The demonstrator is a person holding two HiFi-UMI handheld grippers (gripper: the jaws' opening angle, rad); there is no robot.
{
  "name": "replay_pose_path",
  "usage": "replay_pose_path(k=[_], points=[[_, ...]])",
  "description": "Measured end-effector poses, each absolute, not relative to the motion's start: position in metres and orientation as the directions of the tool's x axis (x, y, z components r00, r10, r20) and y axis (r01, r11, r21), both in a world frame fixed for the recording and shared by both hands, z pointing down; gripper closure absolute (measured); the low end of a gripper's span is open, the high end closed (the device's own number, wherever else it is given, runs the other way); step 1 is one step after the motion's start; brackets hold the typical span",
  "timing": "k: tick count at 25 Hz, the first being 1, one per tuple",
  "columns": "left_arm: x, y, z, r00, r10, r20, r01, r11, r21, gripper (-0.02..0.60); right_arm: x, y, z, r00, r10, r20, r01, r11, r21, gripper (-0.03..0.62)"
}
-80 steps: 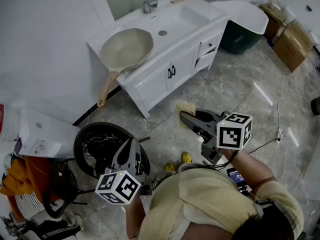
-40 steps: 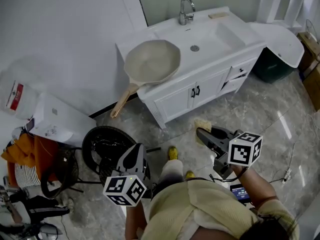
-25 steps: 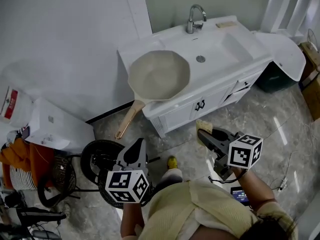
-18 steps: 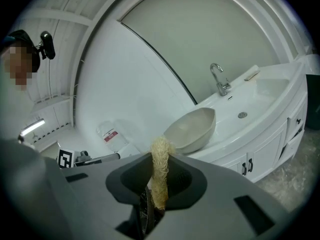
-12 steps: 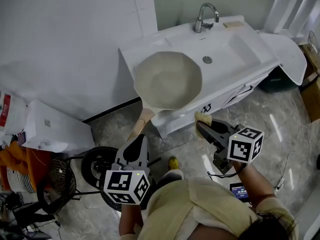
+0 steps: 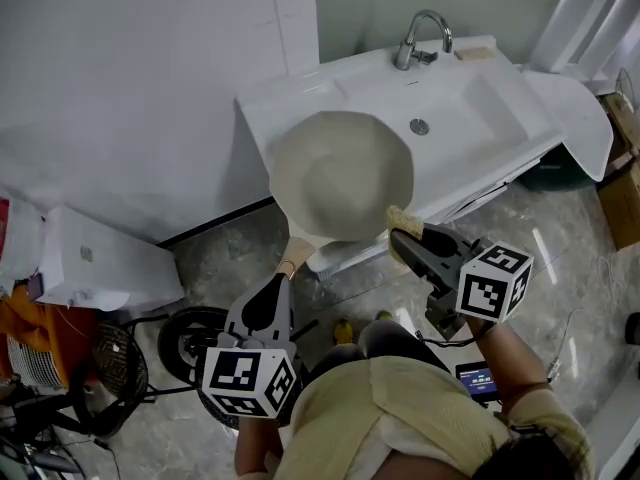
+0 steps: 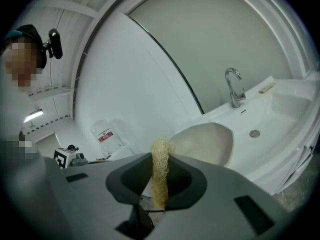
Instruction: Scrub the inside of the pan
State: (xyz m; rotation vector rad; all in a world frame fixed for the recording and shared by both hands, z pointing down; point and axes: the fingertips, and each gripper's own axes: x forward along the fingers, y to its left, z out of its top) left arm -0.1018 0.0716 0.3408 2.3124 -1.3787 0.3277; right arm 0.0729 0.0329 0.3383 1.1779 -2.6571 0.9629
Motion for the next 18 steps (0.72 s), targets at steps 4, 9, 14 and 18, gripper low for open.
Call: replay_pose_path(k=[4,9,14,18], points=[[-0.099,0.056,0.34,0.44,-0.793,0.421,-0.898,-0.38,0.223,0.523,0.078,0.007,0.34,-0.719,-0.627,0.3,-0.675,0.527,-0.517,0.52],[-0.085,0.033,0.345,0.38,-0.815,0.437,-0.924,-0.317,0.213,0.523,0.091,-0.025,0.344,-0.754,-0.587,0.295,-0.64,0.558,-0.528,0.52],[-0.076,0.018,0.348,0.288,-0.845,0.45,-0.957,-0.247,0.15,0.523,0.103,-0.057,0.337,-0.794,-0.539,0.28,-0.599,0.62,-0.507,0.52],[-0.072,0.017,0.353,0.244,-0.853,0.462,-0.969,-0.194,0.154,0.523,0.105,-0.079,0.334,-0.825,-0.496,0.27,-0.561,0.663,-0.496,0.52]])
